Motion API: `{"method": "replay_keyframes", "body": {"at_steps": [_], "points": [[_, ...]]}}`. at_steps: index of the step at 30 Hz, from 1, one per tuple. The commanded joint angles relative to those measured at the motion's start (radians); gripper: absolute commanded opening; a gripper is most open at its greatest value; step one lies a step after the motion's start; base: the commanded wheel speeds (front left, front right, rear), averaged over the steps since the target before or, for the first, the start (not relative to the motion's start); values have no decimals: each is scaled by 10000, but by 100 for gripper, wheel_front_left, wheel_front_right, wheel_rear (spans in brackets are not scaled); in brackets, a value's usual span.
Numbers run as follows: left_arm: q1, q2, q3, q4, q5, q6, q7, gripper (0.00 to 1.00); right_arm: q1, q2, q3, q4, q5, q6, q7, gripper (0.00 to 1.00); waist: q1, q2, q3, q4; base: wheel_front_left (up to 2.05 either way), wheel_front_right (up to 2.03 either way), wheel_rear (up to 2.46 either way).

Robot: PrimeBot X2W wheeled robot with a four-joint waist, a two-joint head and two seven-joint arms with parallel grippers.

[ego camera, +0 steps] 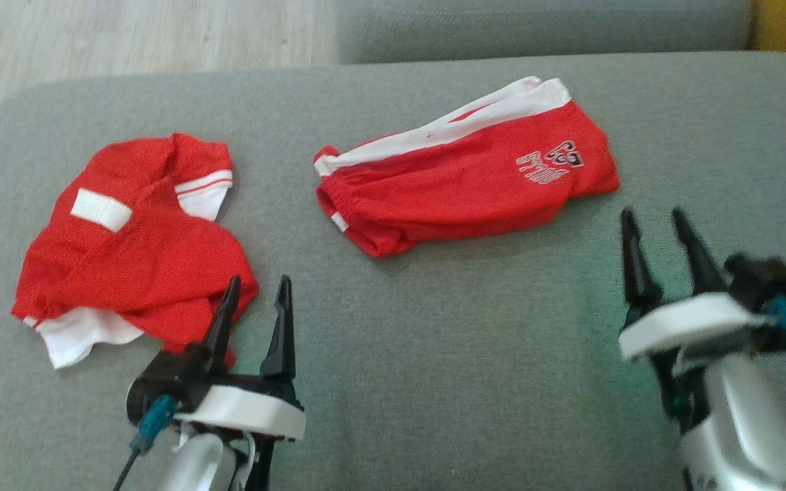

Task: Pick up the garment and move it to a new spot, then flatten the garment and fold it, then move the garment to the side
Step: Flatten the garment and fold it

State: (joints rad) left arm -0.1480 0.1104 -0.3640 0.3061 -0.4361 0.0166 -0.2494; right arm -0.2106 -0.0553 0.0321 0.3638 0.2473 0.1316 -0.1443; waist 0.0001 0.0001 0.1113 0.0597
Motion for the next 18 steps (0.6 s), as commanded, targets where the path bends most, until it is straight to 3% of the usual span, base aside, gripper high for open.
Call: {"method": "replay_keyframes", "body": {"at_steps": [1,7,18], "points": [[-590,-33,385,-202,120,-101,-123,100,-846,48,2,-271,-227,-9,152,100,-1,-1,333,275,0,0,0],[-1066,-279,426,-26,276,-391,-123,100,-2433,49,-1280,629,-534,-9,773,100,-1,-1,1076,908,0,0,0],[-1841,-533,472,215,370,-759,-124,100,-5060,-165,-3737,3724,-2168,-9,2088,100,-1,-1,2145,1828,0,0,0]]}}
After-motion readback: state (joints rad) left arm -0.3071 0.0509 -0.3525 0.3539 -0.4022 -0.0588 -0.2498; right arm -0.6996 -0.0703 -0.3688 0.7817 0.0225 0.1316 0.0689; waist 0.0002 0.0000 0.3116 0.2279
